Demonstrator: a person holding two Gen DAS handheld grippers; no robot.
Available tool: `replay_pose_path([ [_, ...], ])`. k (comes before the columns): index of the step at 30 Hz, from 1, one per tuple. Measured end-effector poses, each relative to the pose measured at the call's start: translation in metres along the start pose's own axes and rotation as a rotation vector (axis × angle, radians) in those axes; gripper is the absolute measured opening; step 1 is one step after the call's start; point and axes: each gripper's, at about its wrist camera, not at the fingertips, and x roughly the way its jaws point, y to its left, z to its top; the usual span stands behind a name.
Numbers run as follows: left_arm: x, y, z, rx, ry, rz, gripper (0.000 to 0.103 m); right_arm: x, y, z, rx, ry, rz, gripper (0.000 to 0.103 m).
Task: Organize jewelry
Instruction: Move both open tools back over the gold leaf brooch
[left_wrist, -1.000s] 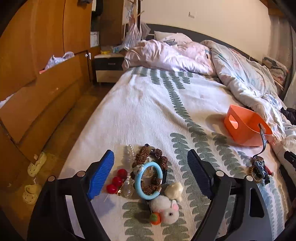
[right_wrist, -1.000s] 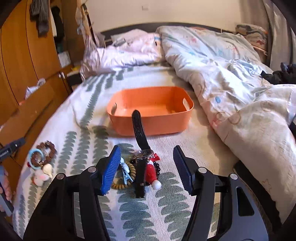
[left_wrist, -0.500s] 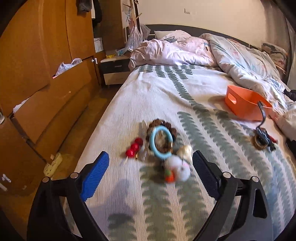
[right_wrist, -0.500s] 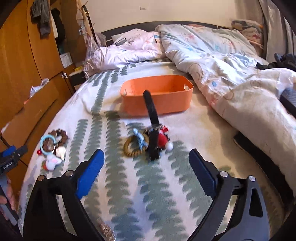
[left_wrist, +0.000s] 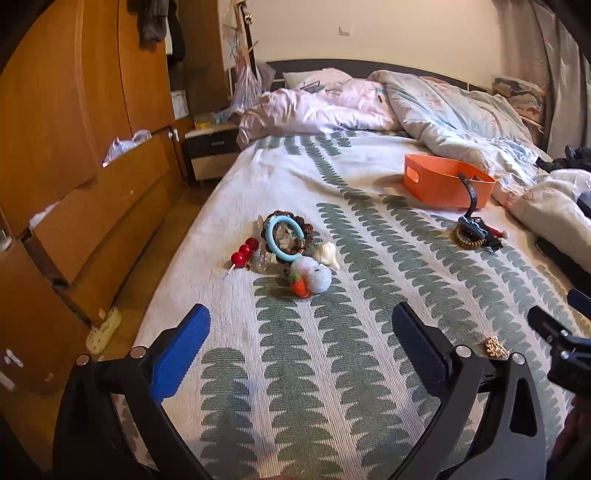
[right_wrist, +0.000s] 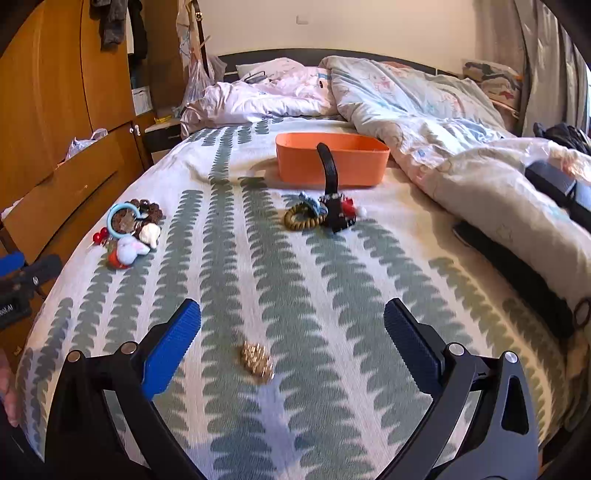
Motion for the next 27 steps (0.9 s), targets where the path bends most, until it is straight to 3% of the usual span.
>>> replay_pose_path([
  [17,0.003,-0.01,-0.006,0.029,-0.007,0.02,0.098,0.009,0.003,-0.008,-0.006,0.037,0.009,0.1],
  [27,0.009,-0.009,-0.007,0.016,0.042,0.0,0.097,0.006,0.001,-0.006,0.0,0.023,0.009,0.1],
])
